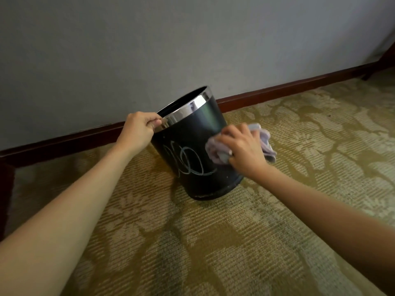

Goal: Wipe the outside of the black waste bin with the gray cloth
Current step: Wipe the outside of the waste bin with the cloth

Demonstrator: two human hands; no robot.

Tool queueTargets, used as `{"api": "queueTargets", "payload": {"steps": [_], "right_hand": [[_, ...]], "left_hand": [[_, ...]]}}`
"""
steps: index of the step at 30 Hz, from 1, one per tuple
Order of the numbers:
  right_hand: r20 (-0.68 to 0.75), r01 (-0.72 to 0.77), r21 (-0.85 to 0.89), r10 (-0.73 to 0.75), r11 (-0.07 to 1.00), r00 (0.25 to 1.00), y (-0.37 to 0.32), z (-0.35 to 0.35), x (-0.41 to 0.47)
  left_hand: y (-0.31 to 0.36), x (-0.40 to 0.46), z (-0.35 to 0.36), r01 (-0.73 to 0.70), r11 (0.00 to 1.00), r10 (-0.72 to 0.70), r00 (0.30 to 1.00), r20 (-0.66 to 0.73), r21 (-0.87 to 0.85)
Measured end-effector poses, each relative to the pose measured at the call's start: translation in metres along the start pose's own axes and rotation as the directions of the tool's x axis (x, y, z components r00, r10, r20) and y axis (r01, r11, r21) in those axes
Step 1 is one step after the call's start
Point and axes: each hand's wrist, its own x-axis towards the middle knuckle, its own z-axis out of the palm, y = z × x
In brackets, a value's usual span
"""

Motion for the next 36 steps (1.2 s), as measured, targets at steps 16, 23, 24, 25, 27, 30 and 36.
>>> {"api": "queueTargets", "payload": {"steps": [16,23,24,25,27,30,36], "right_hand": [[0.174,0.098,-0.030,-0.091,0.995,0.981,0.014,0.033,-0.065],[-0.238,-0.051,0.161,0.089,0.986,0.967,0.008,-0.002,0.024],[-0.271,-0.057,0.169,0.102,0.984,0.957,0.009,-0.004,0.032],[-0.279,-0.061,0.172,0.108,0.983,0.954,0.010,-0.003,0.034],[-0.250,-0.070,0.160,0.109,0.985,0.962,0.014,0.005,0.025],[-0.125,-0.077,0.110,0.091,0.991,0.988,0.022,0.024,-0.013],[0.240,-0.010,-0.090,0.031,0.996,0.970,0.038,0.041,-0.081]], "left_hand": [[0.006,0.005,-0.002,0.075,0.996,-0.075,0.997,-0.001,-0.057],[0.049,0.008,0.024,-0.022,1.000,0.023,0.999,0.034,-0.020],[0.053,0.008,0.027,-0.027,1.000,0.028,0.999,0.044,-0.012],[0.055,0.009,0.029,-0.022,1.000,0.023,0.999,0.049,-0.010],[0.056,0.011,0.029,-0.005,1.000,0.006,0.998,0.055,-0.020],[0.052,0.013,0.026,0.000,0.999,0.002,0.999,0.047,-0.032],[0.046,0.015,0.020,0.032,0.999,-0.031,0.998,0.045,-0.017]]}}
